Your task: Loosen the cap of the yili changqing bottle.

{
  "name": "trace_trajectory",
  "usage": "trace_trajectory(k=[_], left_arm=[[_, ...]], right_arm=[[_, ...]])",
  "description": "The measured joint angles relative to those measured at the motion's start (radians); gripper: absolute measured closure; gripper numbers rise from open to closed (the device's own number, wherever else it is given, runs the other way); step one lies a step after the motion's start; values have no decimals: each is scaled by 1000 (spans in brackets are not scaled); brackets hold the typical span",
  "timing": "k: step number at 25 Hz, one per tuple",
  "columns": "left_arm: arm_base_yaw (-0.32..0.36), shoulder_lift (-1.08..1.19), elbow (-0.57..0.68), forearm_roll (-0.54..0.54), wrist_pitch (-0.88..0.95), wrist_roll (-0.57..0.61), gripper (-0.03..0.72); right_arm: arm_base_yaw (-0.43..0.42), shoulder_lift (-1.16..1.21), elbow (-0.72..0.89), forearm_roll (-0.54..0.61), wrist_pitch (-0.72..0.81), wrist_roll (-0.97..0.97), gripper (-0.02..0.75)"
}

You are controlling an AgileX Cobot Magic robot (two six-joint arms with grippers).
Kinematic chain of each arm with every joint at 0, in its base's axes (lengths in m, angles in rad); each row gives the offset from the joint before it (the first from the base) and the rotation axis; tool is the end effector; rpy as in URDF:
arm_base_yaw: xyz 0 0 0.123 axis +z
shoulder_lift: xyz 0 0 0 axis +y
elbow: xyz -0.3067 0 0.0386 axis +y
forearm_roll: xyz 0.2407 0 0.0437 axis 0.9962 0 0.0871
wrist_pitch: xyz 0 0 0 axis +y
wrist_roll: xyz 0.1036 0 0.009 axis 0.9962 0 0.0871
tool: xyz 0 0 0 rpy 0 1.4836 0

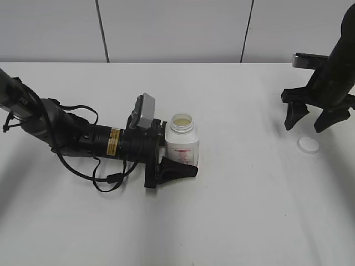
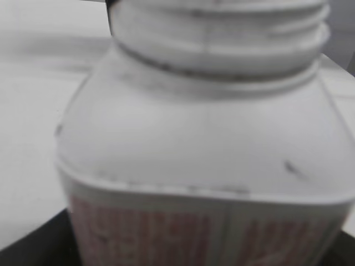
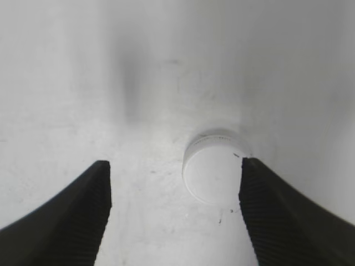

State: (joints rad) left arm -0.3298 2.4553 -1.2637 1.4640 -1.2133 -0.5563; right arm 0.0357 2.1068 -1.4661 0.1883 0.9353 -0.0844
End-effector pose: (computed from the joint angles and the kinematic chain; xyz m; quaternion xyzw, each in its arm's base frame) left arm 0.3632 -0.2267 0.0522 0.5622 0.5637 -0.4577 0.3958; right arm 0.4173 0.0306 0.1557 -0.0071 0.9961 0.0769 0.0427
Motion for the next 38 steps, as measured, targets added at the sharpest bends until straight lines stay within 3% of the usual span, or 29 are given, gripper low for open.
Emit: trace_trajectory(k=[4,20,31,38], left_arm=[[0,-2,0,0,2,0,112],[0,-175,0,29,3,-49,105],[0,-382,1,127,39,-342,105],[-1,-556,1,147,334,-529,104]], right_arm=[[0,0,-16,2,13,-1,174],[0,0,-16,2,80,-2,174],[0,-34,-154,51,240,-3,174],[0,-62,-260,92,274,-4,174]])
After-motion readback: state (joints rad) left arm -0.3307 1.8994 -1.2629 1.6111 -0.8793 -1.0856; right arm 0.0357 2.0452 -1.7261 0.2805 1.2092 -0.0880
